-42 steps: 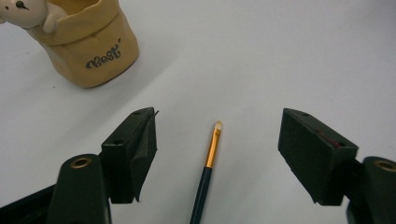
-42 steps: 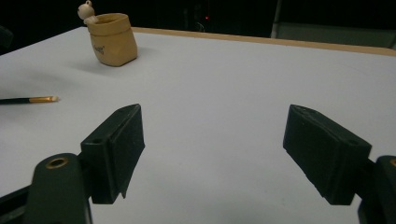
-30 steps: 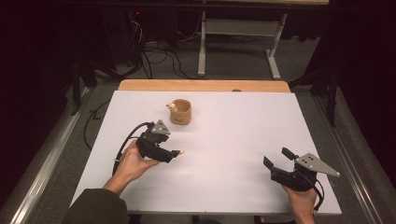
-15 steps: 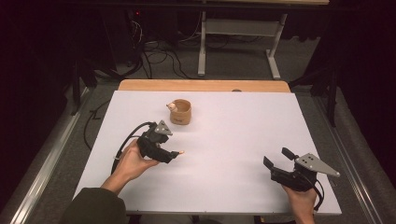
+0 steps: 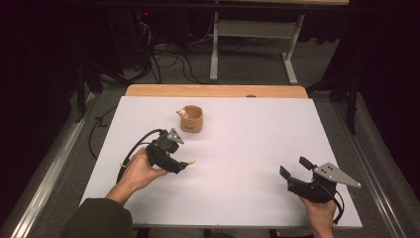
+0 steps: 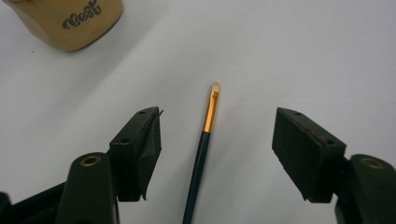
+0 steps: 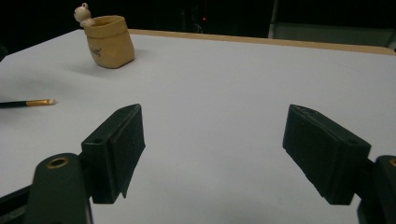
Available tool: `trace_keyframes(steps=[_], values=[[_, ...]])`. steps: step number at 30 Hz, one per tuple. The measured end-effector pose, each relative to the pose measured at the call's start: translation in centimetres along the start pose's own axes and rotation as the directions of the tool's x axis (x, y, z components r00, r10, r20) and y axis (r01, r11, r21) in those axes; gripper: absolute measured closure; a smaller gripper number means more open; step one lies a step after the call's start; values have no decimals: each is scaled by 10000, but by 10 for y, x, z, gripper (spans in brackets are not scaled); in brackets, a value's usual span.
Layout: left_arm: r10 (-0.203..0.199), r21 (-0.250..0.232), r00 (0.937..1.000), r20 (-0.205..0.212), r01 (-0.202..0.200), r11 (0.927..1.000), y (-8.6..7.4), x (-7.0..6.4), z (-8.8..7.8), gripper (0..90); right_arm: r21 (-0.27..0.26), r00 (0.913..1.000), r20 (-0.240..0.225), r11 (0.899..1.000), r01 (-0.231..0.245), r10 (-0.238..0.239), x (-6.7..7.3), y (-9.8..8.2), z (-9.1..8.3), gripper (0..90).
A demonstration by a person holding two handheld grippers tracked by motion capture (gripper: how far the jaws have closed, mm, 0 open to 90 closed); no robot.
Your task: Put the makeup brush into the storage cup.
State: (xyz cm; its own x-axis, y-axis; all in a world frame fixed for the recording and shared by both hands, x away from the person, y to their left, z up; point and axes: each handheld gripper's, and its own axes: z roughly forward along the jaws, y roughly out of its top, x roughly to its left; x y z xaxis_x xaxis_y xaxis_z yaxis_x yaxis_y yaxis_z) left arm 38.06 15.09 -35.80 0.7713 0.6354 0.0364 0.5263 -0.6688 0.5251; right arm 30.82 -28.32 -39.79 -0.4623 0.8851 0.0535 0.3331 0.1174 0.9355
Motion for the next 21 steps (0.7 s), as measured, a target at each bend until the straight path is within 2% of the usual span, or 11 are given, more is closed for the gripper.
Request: trace_keyframes(steps=[9,21], values=[[56,775,10000,76,-62,9970,1,1,8,344,-22,10000,-6,10000,-51,51,0,0,0,227],[57,1429,9999,91,-70,9897,3,3,19,382,63,10000,-55,10000,57,-56,1,0,0,234]])
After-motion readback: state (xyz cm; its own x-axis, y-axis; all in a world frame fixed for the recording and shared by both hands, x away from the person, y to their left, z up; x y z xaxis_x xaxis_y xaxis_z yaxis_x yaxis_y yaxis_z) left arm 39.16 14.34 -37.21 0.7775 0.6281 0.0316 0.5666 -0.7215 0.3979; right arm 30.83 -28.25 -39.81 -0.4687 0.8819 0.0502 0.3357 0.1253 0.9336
